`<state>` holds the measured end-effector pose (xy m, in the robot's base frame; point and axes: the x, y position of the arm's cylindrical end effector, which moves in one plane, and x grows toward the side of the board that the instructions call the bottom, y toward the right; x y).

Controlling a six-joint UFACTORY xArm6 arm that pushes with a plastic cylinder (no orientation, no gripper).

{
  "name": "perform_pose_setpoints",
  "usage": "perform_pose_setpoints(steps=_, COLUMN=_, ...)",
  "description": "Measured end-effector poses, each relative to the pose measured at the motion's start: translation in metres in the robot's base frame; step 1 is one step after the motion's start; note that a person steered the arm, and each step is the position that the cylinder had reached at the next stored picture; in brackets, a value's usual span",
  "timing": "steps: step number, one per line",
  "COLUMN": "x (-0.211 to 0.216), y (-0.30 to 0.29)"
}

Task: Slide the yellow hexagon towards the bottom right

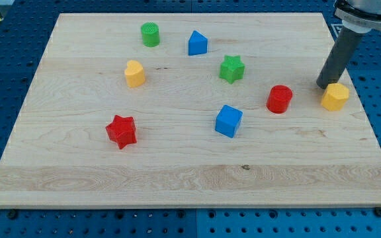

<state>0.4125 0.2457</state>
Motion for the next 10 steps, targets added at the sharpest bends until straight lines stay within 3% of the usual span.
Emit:
perform_pose_setpoints(steps=5, x=0.053, y=0.021)
perform_pose_setpoints(steps=10, x=0.063, y=0.009)
